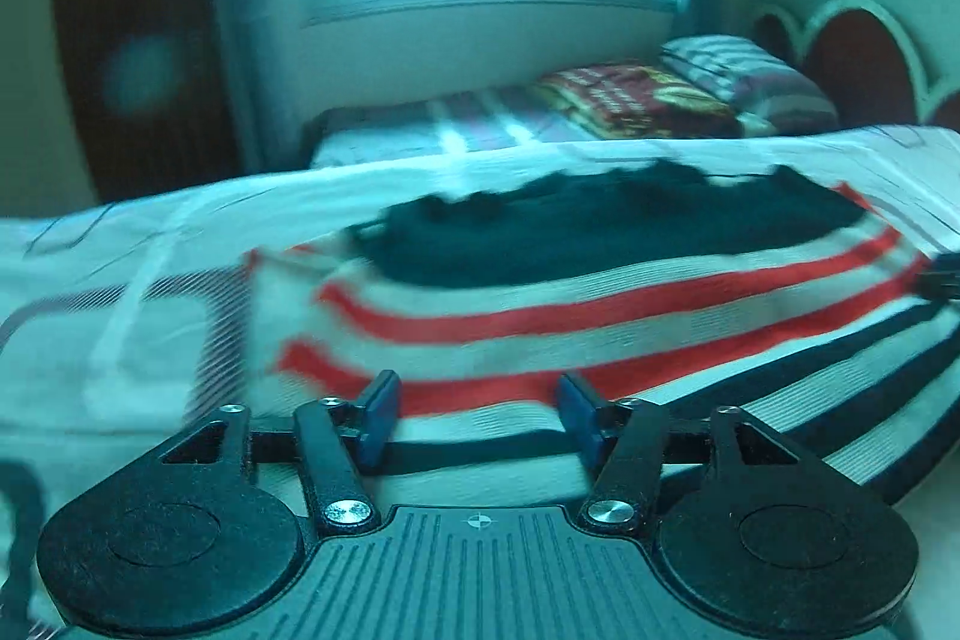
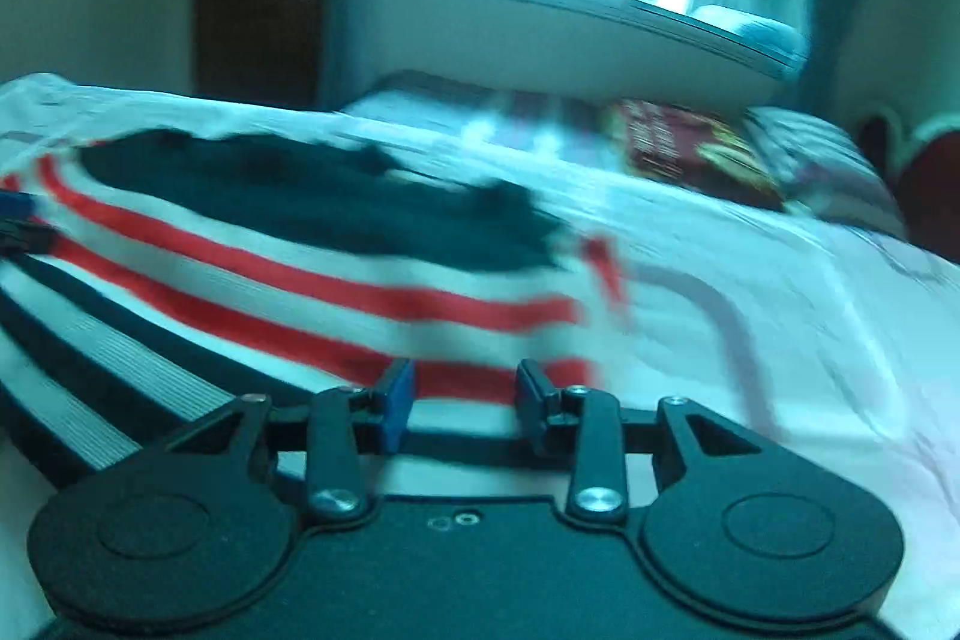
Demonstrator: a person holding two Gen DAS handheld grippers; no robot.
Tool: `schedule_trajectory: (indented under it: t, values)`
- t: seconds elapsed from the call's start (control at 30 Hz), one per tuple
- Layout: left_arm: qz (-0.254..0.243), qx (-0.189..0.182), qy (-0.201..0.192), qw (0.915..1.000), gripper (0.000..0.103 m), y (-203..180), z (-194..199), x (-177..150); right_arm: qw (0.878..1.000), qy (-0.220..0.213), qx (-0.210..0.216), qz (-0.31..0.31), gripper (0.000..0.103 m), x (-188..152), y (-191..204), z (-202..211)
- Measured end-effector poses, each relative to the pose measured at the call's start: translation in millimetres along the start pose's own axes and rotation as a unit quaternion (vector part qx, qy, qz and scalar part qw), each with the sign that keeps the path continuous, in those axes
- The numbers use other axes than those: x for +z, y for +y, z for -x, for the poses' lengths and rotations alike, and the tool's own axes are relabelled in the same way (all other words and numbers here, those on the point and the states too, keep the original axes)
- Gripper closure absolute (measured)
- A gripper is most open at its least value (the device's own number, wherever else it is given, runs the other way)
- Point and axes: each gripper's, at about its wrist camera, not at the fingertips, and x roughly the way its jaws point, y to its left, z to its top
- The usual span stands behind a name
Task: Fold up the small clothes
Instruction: 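Pull both grippers back from the folded sweater and hold above it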
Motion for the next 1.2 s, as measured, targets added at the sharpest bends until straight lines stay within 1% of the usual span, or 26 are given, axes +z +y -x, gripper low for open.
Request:
schedule_trajectory:
  t: [0.03,0.07,0.1,0.17,0.2,0.23,0.27,0.3,0.33,0.4,0.5,0.63,0.77,1.03,1.13,1.2]
  values:
    - [0.009,-0.008,-0.002,0.9999,0.043,8,1,-4,1.000,0.004,0.000,-0.010,0.061,-4,-7,1]
    - [0.002,-0.010,-0.005,0.9999,0.043,8,1,-6,1.000,0.009,0.005,-0.012,0.062,-5,-9,-1]
    - [-0.005,-0.002,-0.004,1.0000,0.043,5,-1,-4,1.000,0.007,0.004,-0.011,0.063,-5,-7,-2]
    - [0.006,0.012,0.003,0.9999,0.043,-1,1,3,1.000,0.004,-0.011,-0.010,0.064,0,0,-2]
    - [0.008,0.014,-0.004,0.9999,0.043,-7,8,6,1.000,-0.006,-0.022,-0.014,0.070,2,4,3]
    - [0.003,0.007,-0.020,0.9998,0.043,-14,18,9,0.999,-0.020,-0.028,-0.017,0.070,4,8,13]
    - [-0.003,-0.001,-0.031,0.9995,0.043,-22,26,10,0.999,-0.037,-0.022,-0.018,0.069,6,14,24]
    - [-0.011,-0.011,-0.036,0.9992,0.043,-33,31,11,0.999,-0.042,-0.007,-0.017,0.068,7,19,32]
    - [-0.018,-0.019,-0.035,0.9991,0.043,-45,33,12,0.999,-0.040,0.006,-0.008,0.070,7,30,35]
    - [-0.020,-0.036,-0.028,0.9987,0.043,-64,33,11,0.999,-0.034,0.014,0.013,0.070,7,51,37]
    - [-0.024,-0.051,-0.020,0.9982,0.043,-87,30,8,1.000,-0.017,0.025,0.004,0.070,8,73,33]
    - [-0.031,-0.053,-0.004,0.9981,0.043,-103,24,3,1.000,0.016,0.009,0.012,0.068,6,91,22]
    - [-0.034,-0.055,-0.002,0.9979,0.043,-103,26,0,1.000,0.022,0.002,0.003,0.067,2,93,19]
    - [-0.041,-0.053,0.004,0.9978,0.043,-97,29,-2,0.999,0.033,-0.004,0.016,0.064,0,90,21]
    - [-0.041,-0.028,0.009,0.9987,0.043,-76,36,-8,0.999,0.041,-0.024,0.018,0.061,-8,76,29]
    - [-0.039,-0.010,0.014,0.9991,0.043,-56,40,-14,0.999,0.042,-0.015,-0.005,0.062,-14,61,38]
